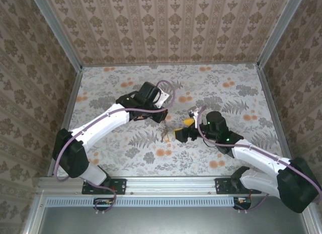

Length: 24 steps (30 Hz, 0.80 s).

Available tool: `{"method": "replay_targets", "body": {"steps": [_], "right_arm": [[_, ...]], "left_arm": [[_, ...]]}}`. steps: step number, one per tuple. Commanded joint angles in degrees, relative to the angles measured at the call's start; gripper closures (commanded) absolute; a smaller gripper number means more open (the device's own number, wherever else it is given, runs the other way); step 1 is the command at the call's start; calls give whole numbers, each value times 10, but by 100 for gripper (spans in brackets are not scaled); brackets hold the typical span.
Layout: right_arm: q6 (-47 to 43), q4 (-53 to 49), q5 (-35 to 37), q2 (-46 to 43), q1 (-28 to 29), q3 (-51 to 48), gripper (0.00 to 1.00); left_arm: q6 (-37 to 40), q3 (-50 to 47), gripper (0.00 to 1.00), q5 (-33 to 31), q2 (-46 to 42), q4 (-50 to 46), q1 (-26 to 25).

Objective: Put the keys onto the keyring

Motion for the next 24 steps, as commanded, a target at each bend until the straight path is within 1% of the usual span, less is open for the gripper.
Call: {"method": "replay_targets", "body": {"steps": [1,4,6,8,9,12,15,19,21,24], "right_arm": [[-42,24,60,-1,14,-2,5],[-28,70,89,16,19,-12,6],[-17,115,105,33,30,-23,7],[-17,140,124,58,43,-20,7],[-20,149,126,71,47,-14,7],[-31,179,102,96,59,-4,7],[-55,174,122,111,75,10,7],[-68,166,151,131,76,28,8],[-70,167,156,143,76,36,10],[-74,173,156,159,76,46,22]], "left_arm": [[-19,3,100,18,-13,14,0],[-39,0,100,19,-14,28,9],[-57,-5,100,22,-17,43,14],[-73,-7,100,22,-19,54,14],[-79,-4,100,21,-21,55,13],[-87,-3,100,12,-30,58,8],[-91,-4,100,15,-35,60,9],[-89,-8,100,20,-37,61,8],[-89,-11,100,22,-38,63,8],[-87,-15,100,27,-37,65,7]]}}
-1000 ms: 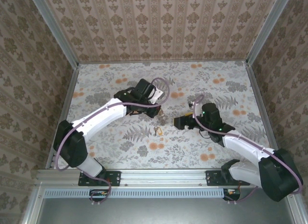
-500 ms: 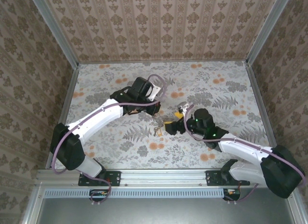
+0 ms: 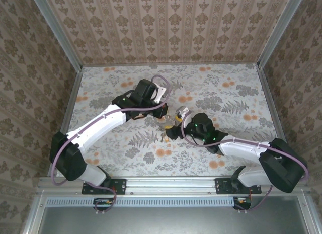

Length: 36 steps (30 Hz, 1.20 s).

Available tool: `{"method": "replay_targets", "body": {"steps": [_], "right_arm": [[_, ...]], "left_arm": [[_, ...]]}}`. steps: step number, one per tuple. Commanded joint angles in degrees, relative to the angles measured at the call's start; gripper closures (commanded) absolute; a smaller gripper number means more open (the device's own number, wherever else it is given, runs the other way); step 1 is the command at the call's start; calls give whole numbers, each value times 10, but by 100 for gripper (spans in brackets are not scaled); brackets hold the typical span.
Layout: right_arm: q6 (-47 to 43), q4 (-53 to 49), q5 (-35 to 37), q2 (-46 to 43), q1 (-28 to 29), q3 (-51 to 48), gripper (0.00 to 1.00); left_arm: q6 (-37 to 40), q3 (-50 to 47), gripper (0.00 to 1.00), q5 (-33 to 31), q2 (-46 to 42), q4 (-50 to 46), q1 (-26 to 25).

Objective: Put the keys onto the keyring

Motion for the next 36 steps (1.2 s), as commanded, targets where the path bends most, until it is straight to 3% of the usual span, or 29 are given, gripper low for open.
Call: {"method": "replay_targets", "body": {"steps": [1,7,12,15,21,27,36], "right_arm": [[-18,22,13,19,1,25,28],[-27,27,-15,34,4,40,65],[-38,25,-22,34,12,38,82],[-45,19,-14,27,15,33,99],[-76,35,-12,-42,32,-7,100],[-121,-23,26,-117,52,-21,100],[-134,-42,44,-156,54,-34,100]], "left_arm": [[-8,-10,100,16,-13,14,-2],[-6,-16,100,23,-18,19,-1],[-8,-24,100,23,-18,26,2],[-6,-23,100,25,-17,27,4],[32,-14,99,31,-30,4,6],[64,-49,70,74,-83,2,14],[99,-87,65,102,-186,-20,1]]}}
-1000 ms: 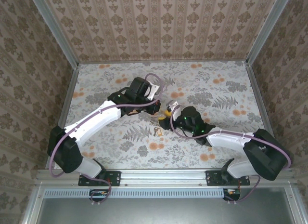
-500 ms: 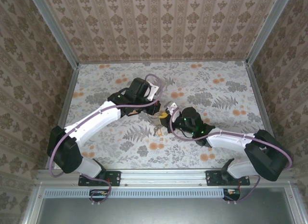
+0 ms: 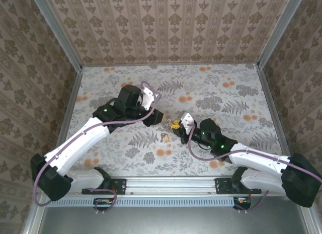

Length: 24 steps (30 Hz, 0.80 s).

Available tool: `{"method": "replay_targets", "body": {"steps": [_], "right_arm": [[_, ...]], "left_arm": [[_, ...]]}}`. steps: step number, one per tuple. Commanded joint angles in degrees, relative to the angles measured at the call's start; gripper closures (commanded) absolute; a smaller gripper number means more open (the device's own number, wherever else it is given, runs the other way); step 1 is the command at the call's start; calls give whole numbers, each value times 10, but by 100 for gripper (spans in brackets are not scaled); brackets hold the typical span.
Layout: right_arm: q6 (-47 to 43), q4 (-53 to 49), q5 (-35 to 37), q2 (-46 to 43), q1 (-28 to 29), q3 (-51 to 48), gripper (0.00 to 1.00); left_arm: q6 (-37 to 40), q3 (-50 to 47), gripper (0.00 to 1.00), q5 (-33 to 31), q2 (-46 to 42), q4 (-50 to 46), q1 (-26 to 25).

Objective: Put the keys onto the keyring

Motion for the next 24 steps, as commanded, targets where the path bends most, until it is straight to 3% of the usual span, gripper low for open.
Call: {"method": "replay_targets", "body": {"steps": [1,10,13,16,24], "right_arm": [[-2,9,2,-13,1,-3,100],[42,49,-47,-19,1,-4,100],[51,55,-57,-24,1,-6,100],[59,64,-58,-30,1,-12,100],[67,64,-57,-41,1,-15,100]], "left_arm": [[28,-16,65,13,-34,-11,-18],[-8,-86,73,28,-65,58,-43],[-23,-103,72,43,-69,95,-41],[-32,-110,64,54,-61,116,-40],[-51,-118,67,76,-56,159,-41]]}}
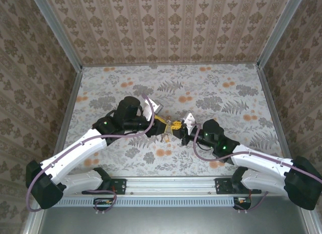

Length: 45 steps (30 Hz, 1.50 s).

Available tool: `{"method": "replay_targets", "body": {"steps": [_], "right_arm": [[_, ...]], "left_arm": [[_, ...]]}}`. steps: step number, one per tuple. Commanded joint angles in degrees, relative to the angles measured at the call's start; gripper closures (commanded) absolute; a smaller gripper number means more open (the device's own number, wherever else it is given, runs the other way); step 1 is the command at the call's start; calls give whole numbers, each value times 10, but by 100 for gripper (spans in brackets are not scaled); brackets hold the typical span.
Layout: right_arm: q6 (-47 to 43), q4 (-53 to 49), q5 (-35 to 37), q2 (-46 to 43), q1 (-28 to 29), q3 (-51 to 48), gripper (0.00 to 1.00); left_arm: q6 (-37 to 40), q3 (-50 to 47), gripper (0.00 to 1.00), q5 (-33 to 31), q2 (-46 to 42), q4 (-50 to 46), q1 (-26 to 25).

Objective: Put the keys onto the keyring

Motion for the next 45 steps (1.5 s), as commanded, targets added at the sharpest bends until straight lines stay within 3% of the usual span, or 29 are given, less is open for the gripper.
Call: {"method": "replay_targets", "body": {"steps": [1,9,21,26,31,36,45], "right_arm": [[10,35,-9,-16,1,-7,100],[10,31,-5,-29,1,-9,100],[4,24,3,-30,1,-8,100],[4,24,2,-28,1,-6,100],[4,21,0,-32,1,-6,100],[3,17,2,-37,1,-7,100],[0,14,6,-42,1,-11,100]], "left_arm": [[-16,-6,67,21,0,34,1],[-19,2,69,20,17,44,-1],[-16,12,89,26,20,46,-1],[-19,10,89,26,3,41,6],[-24,10,75,32,8,51,8],[-24,13,74,29,12,52,9],[-20,19,92,32,19,52,8]]}}
